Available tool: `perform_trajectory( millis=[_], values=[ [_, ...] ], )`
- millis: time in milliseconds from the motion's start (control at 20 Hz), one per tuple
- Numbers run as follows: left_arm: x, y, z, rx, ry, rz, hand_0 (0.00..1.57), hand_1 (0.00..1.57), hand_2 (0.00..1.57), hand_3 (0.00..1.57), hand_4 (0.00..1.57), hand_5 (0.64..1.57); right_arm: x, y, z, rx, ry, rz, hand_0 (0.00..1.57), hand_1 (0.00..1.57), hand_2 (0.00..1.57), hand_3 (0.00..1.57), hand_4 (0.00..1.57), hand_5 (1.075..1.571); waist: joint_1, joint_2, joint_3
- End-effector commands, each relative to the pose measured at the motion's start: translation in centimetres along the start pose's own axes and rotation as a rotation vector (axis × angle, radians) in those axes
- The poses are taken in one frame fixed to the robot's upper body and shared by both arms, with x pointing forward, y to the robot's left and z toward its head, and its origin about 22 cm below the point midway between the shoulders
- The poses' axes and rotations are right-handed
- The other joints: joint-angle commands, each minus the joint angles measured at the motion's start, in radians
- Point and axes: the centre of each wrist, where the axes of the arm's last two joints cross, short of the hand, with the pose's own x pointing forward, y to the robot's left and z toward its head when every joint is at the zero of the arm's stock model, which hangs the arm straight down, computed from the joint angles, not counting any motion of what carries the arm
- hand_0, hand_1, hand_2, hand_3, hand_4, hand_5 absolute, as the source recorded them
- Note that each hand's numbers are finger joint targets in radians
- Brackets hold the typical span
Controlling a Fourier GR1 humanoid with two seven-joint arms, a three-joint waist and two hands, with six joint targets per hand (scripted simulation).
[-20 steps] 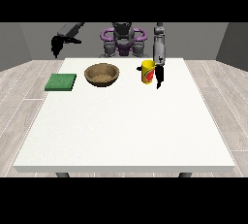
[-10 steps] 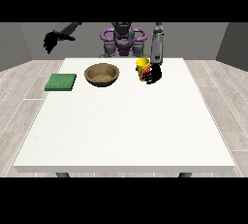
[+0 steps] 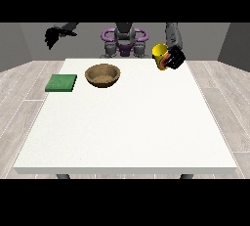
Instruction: Pick the cup and pour the ball into the bowl, then pick the bowl and place it on the pad
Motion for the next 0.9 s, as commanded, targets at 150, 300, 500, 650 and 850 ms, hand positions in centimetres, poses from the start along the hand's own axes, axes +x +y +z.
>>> perform_trajectory(
  millis=[150, 300, 500, 650, 850],
  values=[
    [5.3, 2.0, -6.0, -0.033, -0.005, -0.17, 1.47, 1.47, 1.57, 1.57, 1.57, 1.278, -0.5, -2.1, -0.4, -0.041, -0.003, -0.008, 0.0, 0.0, 0.0, 0.0, 0.0, 1.568, 0.021, 0.005, -0.0034],
    [5.7, 0.1, -4.7, -0.094, 0.013, -0.186, 1.47, 1.47, 1.57, 1.57, 1.57, 1.278, -2.4, -0.5, 0.9, -0.045, 0.082, -0.001, 0.0, 0.0, 0.0, 0.0, 0.0, 1.569, 0.042, -0.055, -0.004],
    [8.5, -2.5, -5.6, -0.029, -0.001, -0.31, 1.49, 1.49, 1.57, 1.57, 1.53, 1.287, -1.2, -2.4, 0.1, 0.001, 0.027, -0.017, 0.0, 0.0, 0.0, 0.0, 0.0, 1.569, -0.005, -0.011, -0.0037],
    [11.3, -3.9, -6.5, -0.034, -0.029, -0.432, 1.5, 1.5, 1.57, 1.57, 1.51, 1.244, -1.1, -3.0, -0.2, -0.013, 0.035, -0.037, 0.0, 0.0, 0.0, 0.0, 0.0, 1.57, -0.005, -0.035, -0.0031],
    [14.9, -5.2, -7.6, -0.063, -0.11, -0.618, 1.56, 1.56, 1.57, 1.57, 1.57, 1.207, -2.7, -2.6, 0.7, -0.006, 0.054, -0.033, 0.0, 0.0, 0.0, 0.0, 0.0, 1.57, -0.011, -0.068, -0.002]
  ],
)
